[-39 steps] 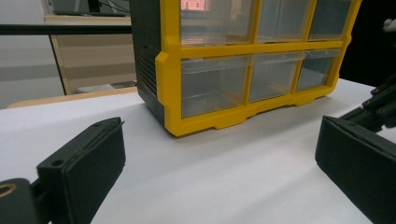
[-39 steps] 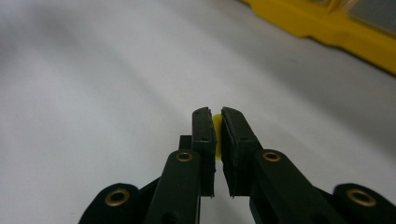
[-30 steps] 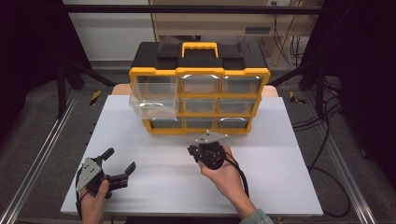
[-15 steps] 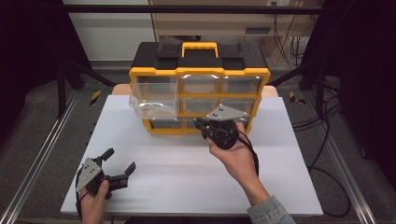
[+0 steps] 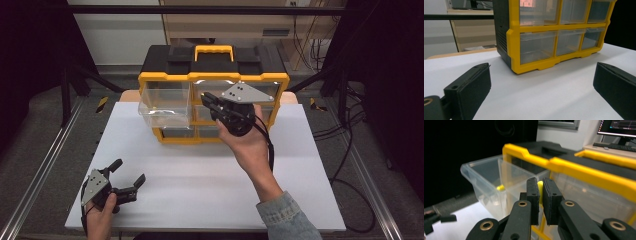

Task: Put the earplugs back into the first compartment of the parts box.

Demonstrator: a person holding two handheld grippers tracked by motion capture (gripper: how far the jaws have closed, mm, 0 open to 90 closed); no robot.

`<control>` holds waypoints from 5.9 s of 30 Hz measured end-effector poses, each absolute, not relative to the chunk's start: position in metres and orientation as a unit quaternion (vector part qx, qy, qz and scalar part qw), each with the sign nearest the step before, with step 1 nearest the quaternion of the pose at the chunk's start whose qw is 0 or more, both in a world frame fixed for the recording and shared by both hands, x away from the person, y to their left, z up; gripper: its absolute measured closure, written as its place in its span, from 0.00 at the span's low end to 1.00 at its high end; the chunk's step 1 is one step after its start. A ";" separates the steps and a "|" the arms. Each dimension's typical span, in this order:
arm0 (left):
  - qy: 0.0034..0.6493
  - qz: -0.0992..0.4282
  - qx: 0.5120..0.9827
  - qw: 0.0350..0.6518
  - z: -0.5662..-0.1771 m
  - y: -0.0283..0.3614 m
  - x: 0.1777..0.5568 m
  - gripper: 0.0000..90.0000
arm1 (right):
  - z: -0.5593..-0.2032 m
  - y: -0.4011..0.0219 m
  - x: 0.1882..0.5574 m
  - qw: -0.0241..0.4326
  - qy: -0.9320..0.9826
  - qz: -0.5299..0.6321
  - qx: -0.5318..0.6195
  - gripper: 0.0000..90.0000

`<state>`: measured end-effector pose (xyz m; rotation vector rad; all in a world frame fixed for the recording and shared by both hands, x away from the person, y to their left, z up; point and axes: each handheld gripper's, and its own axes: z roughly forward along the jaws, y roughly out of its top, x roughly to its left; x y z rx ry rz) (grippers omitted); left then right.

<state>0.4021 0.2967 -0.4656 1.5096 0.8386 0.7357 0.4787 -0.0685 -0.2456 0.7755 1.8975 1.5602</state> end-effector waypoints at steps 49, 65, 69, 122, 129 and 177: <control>0.362 0.312 0.652 0.589 -0.466 0.296 0.403 0.01 | -0.232 -0.027 0.497 0.273 0.699 0.600 0.277 0.10; 0.361 0.312 0.651 0.589 -0.466 0.296 0.404 0.01 | -0.236 -0.053 0.498 0.266 0.691 0.609 0.285 0.06; 0.361 0.312 0.652 0.589 -0.466 0.296 0.403 0.01 | -0.238 -0.059 0.499 0.268 0.693 0.606 0.284 0.06; 0.358 0.310 0.655 0.588 -0.463 0.305 0.399 0.01 | -0.315 -0.199 0.466 0.326 0.659 0.576 0.358 0.08; 0.365 0.314 0.647 0.591 -0.463 0.309 0.397 0.01 | -0.341 -0.216 0.453 0.318 0.652 0.582 0.368 0.06; 0.345 0.288 0.654 0.608 -0.467 0.304 0.396 0.01 | -0.461 -0.241 0.432 0.254 0.661 0.575 0.410 0.07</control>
